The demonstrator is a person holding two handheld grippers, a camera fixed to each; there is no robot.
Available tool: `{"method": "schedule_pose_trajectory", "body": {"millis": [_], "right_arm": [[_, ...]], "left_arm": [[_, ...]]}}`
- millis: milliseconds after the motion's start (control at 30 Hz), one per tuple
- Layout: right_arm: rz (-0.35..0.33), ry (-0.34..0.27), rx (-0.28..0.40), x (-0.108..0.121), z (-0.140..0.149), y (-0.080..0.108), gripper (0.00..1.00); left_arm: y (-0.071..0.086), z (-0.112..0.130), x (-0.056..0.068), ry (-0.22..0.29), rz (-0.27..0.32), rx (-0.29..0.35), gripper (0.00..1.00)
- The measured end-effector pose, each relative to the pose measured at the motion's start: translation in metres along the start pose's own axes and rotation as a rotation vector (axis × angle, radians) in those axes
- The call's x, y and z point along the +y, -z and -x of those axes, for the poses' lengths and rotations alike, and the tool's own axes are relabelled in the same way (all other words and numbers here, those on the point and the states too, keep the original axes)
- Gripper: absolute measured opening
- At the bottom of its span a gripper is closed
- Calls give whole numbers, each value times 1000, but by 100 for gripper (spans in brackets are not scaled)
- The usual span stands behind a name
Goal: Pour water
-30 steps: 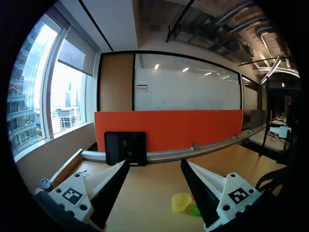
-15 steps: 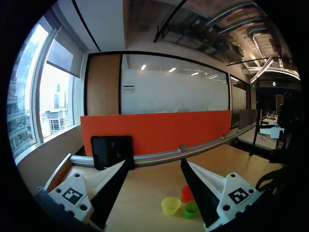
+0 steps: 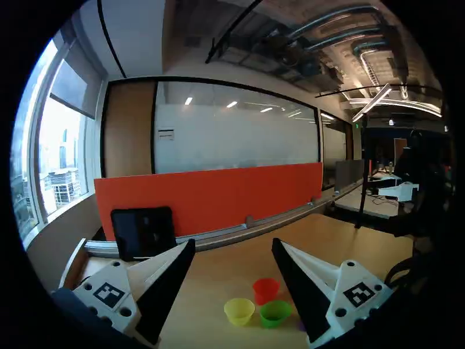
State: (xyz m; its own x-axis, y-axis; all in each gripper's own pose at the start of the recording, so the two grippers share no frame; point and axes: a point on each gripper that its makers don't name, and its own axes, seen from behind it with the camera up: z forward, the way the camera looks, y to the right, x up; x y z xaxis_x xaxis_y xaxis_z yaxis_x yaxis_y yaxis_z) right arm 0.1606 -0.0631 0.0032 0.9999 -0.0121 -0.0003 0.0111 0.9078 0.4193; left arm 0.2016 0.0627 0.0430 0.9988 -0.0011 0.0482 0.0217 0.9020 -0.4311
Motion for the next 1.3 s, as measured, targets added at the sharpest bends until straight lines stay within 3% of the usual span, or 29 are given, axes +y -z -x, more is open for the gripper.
{"method": "schedule_pose_trajectory", "body": {"millis": [200, 367, 900, 1300], "right_arm": [[-43, 30, -3, -9, 2, -3, 100], [-89, 21, -28, -20, 8, -6, 100], [-189, 105, -165, -47, 62, -5, 100], [-230, 122, -233, -57, 101, -11, 100]], "left_arm": [[-9, 2, 12, -15, 61, 6, 98], [-16, 13, 20, -32, 96, -13, 98], [-33, 87, 47, -29, 206, -150, 98], [-40, 134, 64, -37, 263, -222, 98]]}}
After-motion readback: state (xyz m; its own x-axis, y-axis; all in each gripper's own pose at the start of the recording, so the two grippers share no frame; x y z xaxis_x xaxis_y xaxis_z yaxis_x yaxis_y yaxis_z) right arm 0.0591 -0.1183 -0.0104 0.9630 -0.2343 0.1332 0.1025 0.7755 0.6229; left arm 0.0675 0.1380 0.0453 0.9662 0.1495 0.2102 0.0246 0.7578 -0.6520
